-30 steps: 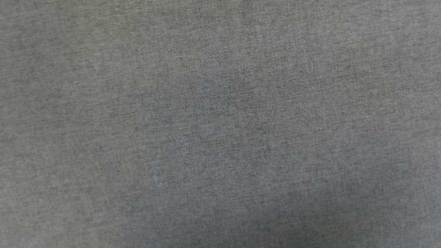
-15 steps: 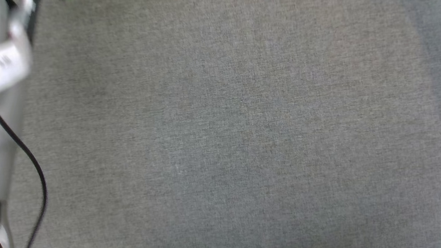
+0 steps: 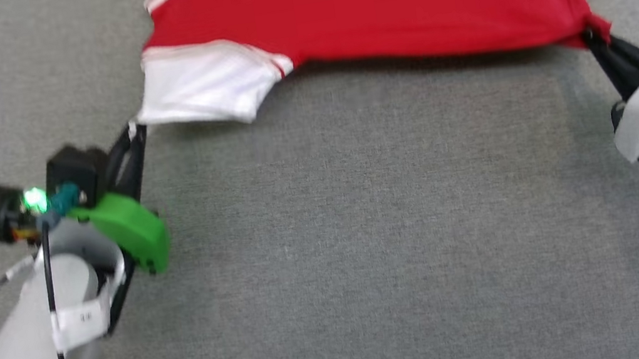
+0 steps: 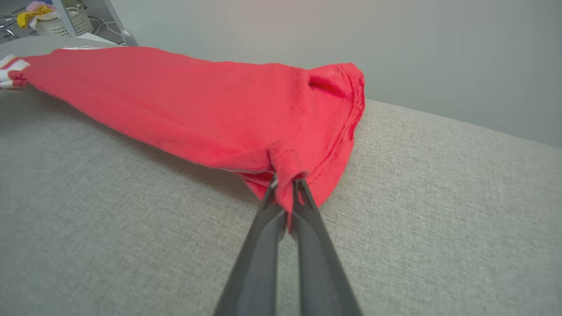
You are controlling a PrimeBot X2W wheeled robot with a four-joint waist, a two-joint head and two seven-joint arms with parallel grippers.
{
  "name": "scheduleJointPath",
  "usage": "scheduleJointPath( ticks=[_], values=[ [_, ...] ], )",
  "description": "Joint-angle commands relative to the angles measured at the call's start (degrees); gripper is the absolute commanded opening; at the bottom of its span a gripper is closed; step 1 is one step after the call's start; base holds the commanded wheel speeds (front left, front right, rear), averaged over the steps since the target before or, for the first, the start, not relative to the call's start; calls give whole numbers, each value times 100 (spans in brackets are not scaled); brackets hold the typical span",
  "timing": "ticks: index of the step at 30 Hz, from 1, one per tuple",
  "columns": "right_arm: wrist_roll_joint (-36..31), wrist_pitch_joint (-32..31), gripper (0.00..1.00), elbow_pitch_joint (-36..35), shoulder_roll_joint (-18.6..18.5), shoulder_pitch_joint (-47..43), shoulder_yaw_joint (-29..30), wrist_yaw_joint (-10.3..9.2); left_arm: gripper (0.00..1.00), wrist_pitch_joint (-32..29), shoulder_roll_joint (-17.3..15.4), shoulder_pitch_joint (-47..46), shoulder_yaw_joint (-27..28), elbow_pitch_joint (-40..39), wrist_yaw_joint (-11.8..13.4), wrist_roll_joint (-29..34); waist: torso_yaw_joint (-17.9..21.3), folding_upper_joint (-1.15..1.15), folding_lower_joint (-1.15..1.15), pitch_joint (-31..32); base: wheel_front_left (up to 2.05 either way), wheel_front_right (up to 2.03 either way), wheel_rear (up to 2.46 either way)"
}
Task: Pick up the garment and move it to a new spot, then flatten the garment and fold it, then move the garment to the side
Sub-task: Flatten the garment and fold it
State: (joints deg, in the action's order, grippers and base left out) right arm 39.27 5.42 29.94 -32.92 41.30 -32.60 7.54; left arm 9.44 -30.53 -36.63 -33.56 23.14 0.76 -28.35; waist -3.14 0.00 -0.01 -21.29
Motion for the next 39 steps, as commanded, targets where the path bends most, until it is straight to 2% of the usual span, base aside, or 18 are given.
scheduleJointPath(
  ticks=[1,9,18,22,32,39],
  values=[
    [125,-31,0,-39,-74,-186,-27,-5,0,-67,-125,316,17,-167,61,-112,-121,0,1,491,0,0,0],
    [638,-178,0,-8,-218,-995,59,-5,0,-527,-529,1582,-156,-1273,192,-412,-230,0,1,958,0,0,0],
    [1449,-723,0,-302,-456,-2042,187,-5,0,-1173,-919,2477,-536,-2060,-73,-800,-292,0,1,1469,0,0,0],
    [1752,-1001,0,-652,-600,-2578,266,-5,0,-1392,-1099,2724,-634,-2303,-186,-970,-327,0,1,1656,0,0,0],
    [2295,-1995,0,-1455,-939,-4008,653,-5,0,-2241,-1726,3482,-873,-3023,-240,-1511,-350,0,1,1974,0,0,0],
    [2209,-2369,0,-2042,-927,-4425,1156,-5,0,-2189,-1773,3394,-819,-3351,-206,-1438,-266,0,1,1821,0,0,0]
  ],
)
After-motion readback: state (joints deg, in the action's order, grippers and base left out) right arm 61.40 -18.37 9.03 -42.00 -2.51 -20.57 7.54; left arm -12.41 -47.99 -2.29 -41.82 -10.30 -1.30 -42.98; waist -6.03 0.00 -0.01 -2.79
